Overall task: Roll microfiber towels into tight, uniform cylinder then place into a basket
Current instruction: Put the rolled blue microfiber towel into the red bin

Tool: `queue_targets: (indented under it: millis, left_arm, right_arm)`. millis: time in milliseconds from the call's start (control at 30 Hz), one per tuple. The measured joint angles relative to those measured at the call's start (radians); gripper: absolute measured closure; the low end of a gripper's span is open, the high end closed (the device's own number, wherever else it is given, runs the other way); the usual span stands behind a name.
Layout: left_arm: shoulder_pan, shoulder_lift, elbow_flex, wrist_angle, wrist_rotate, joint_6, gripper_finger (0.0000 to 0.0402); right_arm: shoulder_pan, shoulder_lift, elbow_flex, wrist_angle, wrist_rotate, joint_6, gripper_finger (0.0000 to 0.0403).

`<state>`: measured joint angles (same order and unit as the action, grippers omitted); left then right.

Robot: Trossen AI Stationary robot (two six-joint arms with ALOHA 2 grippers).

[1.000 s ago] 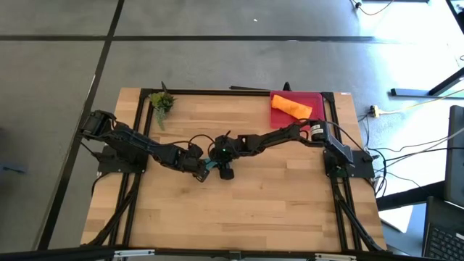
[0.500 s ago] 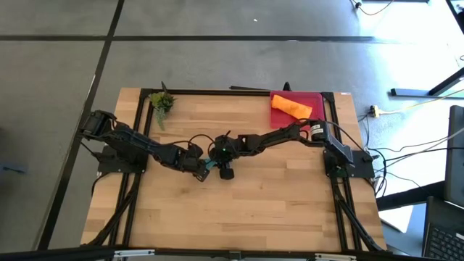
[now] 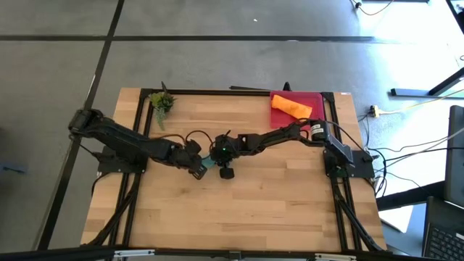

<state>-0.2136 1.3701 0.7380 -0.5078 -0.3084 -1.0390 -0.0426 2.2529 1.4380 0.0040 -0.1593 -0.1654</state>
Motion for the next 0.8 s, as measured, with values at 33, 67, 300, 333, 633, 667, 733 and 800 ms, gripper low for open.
queue_targets:
  millis: [33,67,300,333,633,667,733,800]
  left_arm:
    - [-0.003,-0.023,0.005,-0.007,-0.004,0.003,0.0287]
    - [-0.006,-0.051,0.009,-0.021,-0.014,0.004,0.0288]
    - [-0.042,-0.229,0.012,-0.062,-0.131,0.083,0.0287]
    - [-0.044,-0.247,0.013,-0.061,-0.147,0.097,0.0287]
    - [-0.069,-0.309,0.014,-0.064,-0.204,0.16,0.0287]
    - [-0.071,-0.309,0.014,-0.061,-0.206,0.16,0.0288]
    - [-0.072,-0.309,0.014,-0.061,-0.206,0.16,0.0289]
    - [-0.072,-0.309,0.014,-0.061,-0.207,0.16,0.0289]
  right_arm:
    - [-0.003,-0.004,0.0,-0.004,-0.001,0.0,0.0372]
    - [-0.007,-0.009,-0.001,-0.014,0.0,0.0,0.0372]
    - [-0.051,-0.124,-0.005,-0.126,0.067,-0.047,0.0372]
    - [-0.056,-0.148,-0.003,-0.142,0.103,-0.054,0.0372]
    - [-0.127,-0.384,-0.005,-0.407,0.274,-0.131,0.0371]
    - [-0.137,-0.411,-0.013,-0.422,0.283,-0.134,0.0371]
    - [-0.157,-0.47,-0.044,-0.44,0.299,-0.153,0.0371]
    - [-0.18,-0.539,-0.094,-0.448,0.308,-0.154,0.0371]
